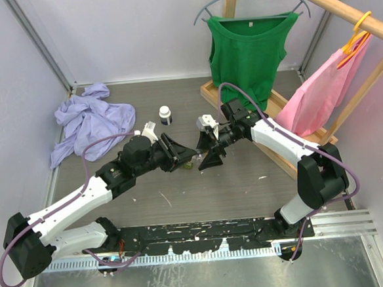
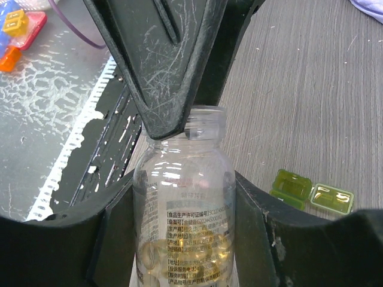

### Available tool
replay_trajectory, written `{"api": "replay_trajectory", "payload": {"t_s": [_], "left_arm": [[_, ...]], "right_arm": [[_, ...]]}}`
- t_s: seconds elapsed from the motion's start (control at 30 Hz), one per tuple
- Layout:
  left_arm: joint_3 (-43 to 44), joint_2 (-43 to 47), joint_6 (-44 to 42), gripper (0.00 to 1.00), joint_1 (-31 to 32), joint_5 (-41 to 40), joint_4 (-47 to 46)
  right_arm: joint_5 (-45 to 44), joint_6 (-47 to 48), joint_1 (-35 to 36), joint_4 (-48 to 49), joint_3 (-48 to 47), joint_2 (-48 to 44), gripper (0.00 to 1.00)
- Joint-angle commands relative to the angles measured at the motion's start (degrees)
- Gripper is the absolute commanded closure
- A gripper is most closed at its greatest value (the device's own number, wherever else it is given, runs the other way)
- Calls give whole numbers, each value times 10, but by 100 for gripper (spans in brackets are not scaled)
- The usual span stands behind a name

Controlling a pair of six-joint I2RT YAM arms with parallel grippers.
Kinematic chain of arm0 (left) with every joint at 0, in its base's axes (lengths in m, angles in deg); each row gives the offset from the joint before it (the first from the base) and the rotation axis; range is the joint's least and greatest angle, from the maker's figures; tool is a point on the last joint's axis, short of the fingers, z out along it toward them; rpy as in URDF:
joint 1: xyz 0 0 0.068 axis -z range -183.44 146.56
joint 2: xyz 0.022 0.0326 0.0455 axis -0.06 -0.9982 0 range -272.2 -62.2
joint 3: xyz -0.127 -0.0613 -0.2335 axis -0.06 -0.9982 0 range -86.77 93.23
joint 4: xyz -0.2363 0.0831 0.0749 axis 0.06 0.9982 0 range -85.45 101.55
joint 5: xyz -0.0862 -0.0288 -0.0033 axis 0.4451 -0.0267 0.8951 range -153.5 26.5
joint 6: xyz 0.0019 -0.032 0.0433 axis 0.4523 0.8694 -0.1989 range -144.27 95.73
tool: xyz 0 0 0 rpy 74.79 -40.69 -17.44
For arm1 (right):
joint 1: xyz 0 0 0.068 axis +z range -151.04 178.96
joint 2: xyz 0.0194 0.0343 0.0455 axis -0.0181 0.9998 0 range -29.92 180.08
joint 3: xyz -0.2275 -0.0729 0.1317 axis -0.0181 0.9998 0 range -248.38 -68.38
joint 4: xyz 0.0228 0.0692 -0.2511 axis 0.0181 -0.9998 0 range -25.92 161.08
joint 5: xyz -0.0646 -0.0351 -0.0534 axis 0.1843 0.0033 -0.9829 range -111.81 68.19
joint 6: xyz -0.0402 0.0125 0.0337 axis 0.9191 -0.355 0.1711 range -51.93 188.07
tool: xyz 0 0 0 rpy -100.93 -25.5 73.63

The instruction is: Sort the pills into containers

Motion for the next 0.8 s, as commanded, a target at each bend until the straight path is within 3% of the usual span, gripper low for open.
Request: {"api": "replay_trajectory", "payload": {"t_s": [0.0, 0.4, 0.77], "left_arm": [[19, 11, 11, 77, 1, 21, -61], [16, 11, -36, 34, 2, 28, -48], [11, 25, -89, 20, 1, 40, 10]], "right_arm": [[-10, 4, -2, -3, -13, -4, 99], [-9, 4, -3, -3, -13, -5, 99], [-8, 3, -3, -2, -13, -7, 99]]}}
